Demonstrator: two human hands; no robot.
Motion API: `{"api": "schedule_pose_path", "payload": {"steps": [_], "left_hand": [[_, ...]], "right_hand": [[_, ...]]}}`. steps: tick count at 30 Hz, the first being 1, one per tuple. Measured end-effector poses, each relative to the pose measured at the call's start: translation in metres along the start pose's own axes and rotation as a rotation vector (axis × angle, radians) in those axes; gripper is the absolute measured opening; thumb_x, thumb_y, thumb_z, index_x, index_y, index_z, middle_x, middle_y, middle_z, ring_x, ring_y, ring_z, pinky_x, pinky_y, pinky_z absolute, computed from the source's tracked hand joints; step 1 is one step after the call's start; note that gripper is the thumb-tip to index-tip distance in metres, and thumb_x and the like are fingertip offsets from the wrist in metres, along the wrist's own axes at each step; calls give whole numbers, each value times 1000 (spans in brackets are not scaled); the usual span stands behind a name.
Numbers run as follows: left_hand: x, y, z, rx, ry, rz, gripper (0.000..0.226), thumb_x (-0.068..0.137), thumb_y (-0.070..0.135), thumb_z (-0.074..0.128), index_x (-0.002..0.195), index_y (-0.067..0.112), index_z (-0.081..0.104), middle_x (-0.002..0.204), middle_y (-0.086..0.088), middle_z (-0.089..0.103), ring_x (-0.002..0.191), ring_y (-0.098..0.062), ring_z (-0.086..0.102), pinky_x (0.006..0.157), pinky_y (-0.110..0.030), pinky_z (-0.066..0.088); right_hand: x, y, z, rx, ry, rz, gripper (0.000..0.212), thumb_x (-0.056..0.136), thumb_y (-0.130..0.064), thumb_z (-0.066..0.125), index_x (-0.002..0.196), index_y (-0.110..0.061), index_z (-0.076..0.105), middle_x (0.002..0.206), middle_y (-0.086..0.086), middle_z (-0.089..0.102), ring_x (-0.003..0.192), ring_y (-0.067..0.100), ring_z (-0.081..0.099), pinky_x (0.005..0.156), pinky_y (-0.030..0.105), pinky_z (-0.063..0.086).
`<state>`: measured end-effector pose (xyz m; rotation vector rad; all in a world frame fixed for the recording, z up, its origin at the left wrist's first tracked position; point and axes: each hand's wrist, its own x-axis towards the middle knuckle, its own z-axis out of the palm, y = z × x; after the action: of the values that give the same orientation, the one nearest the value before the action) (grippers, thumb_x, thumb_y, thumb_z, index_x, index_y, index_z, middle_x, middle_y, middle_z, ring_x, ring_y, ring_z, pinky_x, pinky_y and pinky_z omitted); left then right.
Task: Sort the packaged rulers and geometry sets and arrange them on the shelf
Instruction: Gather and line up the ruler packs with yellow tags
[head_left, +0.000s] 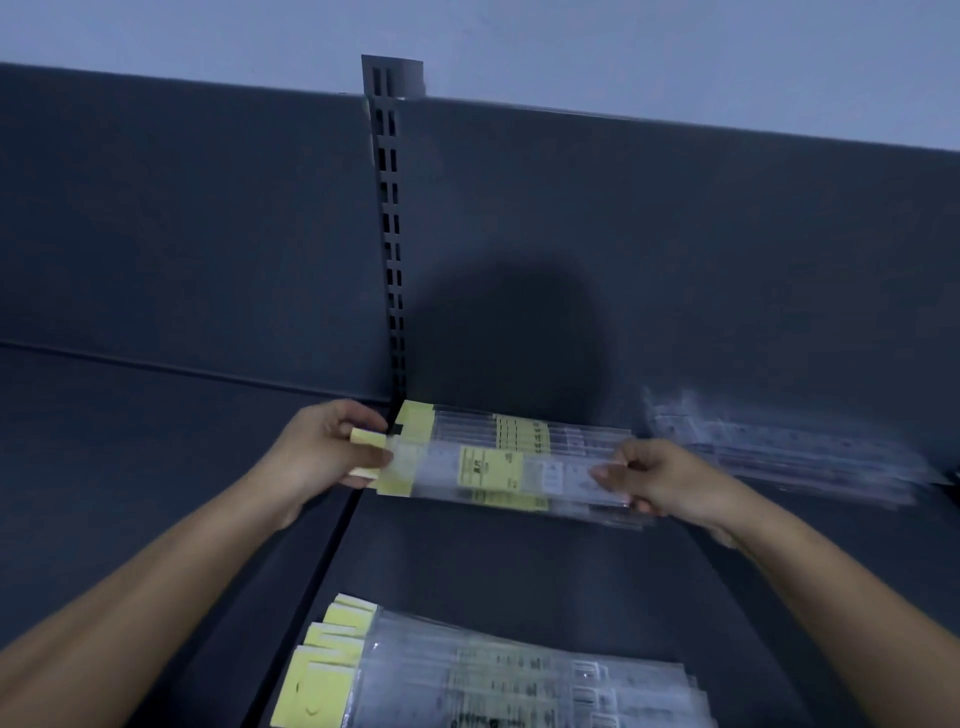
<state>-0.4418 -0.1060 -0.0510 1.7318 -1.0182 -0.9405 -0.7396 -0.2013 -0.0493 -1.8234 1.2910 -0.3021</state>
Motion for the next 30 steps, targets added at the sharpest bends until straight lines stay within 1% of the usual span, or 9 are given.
{"api": "schedule_pose_path", "payload": {"steps": [4,8,11,14,18,23,26,28,30], "left_hand": [[4,-5,8,461,39,227,19,76,7,74,78,22,63,68,-5,56,54,-14,50,46,-16,43],[5,-3,14,580,56,294,16,78,16,73,88,23,63,68,2,49,57,-7,41,48,-15,29],[5,-7,20,617,76,308,33,79,26,72,108,18,59,100,2,51,84,-8,45,68,-17,33],[-3,-12,30,563,-47,207,72,79,33,72,139,17,34,132,4,32,121,-10,34,95,-18,30],[-8,-21,45,509,-138,203,79,84,25,68,146,14,20,152,4,12,132,-7,22,100,-13,18],[-7,-21,44,725,-55,282,56,87,40,61,136,25,38,152,1,17,142,-16,11,111,-27,17],[-11,-19,42,895,-14,387,69,81,66,38,139,28,35,156,-1,12,145,-17,2,115,-31,6],[-11,-20,43,1008,-61,508,101,64,80,6,148,25,19,158,2,-11,144,-13,-17,114,-26,-13],[-8,-24,44,1118,-172,560,120,51,86,-21,151,23,-1,149,7,-26,136,-6,-29,107,-21,-26]], "right_hand": [[-6,-1,0,-196,95,-10,27,84,-28,69,74,-13,48,61,-2,50,55,10,46,55,23,35],[-14,-1,4,-432,194,10,30,82,-35,68,81,-18,44,72,-5,53,67,10,50,61,26,40],[-22,2,6,-528,195,75,41,84,-52,58,99,-17,42,95,2,60,92,23,58,80,35,48],[-25,3,11,-479,203,68,45,89,-50,53,116,-16,39,110,6,60,104,28,57,83,34,46],[-22,2,19,-510,208,-49,48,94,-41,49,132,-17,31,72,-11,45,88,24,58,69,31,40],[-25,7,11,-590,142,-62,57,89,-57,44,132,-22,31,70,-11,45,88,23,59,76,35,48],[-29,3,10,-767,91,-71,58,87,-62,45,129,-24,35,88,-8,52,97,20,57,74,30,42],[-31,2,13,-891,167,-110,54,88,-60,44,126,-22,42,108,-2,52,106,20,52,80,31,41],[-28,8,19,-1005,321,-242,54,88,-58,43,120,-16,54,111,1,51,105,22,53,84,31,45]]}}
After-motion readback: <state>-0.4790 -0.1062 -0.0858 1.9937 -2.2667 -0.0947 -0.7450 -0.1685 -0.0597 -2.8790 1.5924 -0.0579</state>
